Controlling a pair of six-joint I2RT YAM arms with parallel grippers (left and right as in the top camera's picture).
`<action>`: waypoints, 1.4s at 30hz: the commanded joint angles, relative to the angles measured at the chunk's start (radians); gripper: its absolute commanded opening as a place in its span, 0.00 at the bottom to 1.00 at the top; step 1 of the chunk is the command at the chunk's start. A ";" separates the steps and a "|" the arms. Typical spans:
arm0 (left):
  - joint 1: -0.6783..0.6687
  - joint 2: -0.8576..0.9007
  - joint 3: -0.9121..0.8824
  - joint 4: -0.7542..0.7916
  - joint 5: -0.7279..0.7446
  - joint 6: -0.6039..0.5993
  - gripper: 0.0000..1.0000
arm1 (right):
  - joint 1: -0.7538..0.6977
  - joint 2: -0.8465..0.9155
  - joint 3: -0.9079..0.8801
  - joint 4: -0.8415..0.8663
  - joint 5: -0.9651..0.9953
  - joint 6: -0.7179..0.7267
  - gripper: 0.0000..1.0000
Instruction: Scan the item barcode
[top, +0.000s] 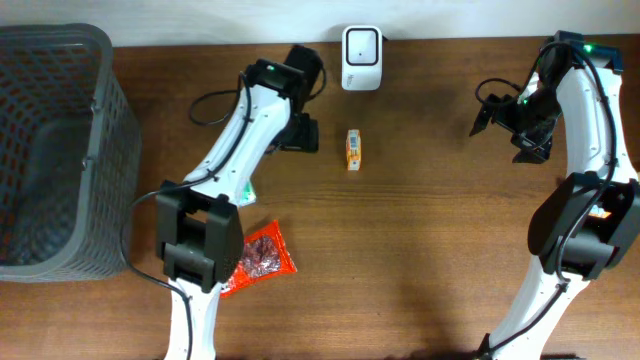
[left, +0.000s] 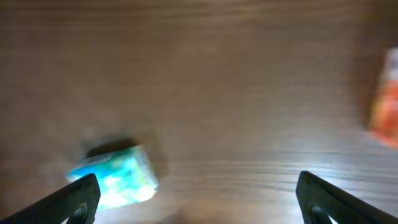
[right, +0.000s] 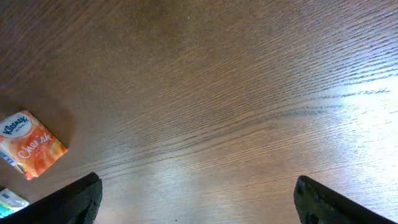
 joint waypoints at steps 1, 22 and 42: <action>-0.005 -0.004 -0.009 0.079 0.390 0.138 0.99 | -0.003 -0.020 0.015 0.000 0.005 0.001 0.98; -0.157 0.195 -0.009 0.348 0.374 0.120 0.70 | -0.004 -0.020 0.015 0.000 0.005 0.001 0.99; -0.115 0.194 0.003 0.296 0.124 -0.001 0.11 | -0.004 -0.020 0.016 0.000 0.005 0.001 0.99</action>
